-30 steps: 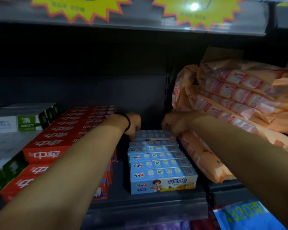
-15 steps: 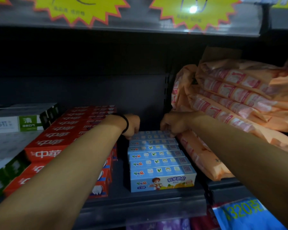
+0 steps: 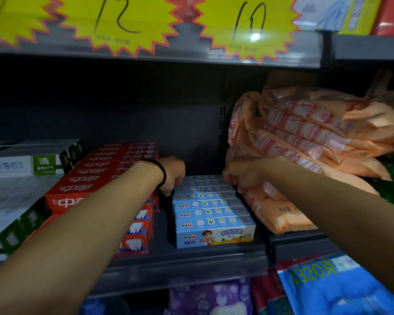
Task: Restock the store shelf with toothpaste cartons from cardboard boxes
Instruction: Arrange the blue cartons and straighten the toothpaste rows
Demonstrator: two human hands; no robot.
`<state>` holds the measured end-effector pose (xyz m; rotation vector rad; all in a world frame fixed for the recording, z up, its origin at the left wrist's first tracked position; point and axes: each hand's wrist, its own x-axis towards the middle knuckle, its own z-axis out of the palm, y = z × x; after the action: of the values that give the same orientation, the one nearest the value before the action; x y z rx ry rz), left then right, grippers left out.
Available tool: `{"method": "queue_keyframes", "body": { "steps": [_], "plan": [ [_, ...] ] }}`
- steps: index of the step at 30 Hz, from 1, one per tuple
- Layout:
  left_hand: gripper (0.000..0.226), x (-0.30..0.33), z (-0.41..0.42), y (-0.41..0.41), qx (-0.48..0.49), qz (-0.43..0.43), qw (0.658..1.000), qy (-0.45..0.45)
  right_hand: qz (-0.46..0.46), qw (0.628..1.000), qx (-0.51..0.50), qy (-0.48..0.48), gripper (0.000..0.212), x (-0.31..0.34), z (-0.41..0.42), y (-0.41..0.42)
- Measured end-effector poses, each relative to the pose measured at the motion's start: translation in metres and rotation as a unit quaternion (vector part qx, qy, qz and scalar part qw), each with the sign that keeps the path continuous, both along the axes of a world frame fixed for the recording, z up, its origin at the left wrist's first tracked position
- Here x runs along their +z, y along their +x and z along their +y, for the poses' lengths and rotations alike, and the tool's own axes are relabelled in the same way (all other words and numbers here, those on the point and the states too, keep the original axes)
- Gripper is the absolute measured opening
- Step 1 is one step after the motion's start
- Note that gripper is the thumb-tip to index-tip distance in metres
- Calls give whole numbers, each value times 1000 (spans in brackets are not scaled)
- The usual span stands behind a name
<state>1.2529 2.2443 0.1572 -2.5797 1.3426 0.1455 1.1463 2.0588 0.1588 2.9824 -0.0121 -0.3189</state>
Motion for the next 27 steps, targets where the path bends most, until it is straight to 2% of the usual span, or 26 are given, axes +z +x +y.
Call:
{"method": "queue_keyframes", "body": {
  "steps": [5, 27],
  "plan": [
    [38, -7, 8, -13, 1, -12, 1000, 26, 1, 1000, -11, -11, 34, -3, 5, -14],
    [36, -10, 7, -16, 11, -9, 1000, -21, -13, 1000, 2, 10, 29, -3, 8, -18]
  ]
}}
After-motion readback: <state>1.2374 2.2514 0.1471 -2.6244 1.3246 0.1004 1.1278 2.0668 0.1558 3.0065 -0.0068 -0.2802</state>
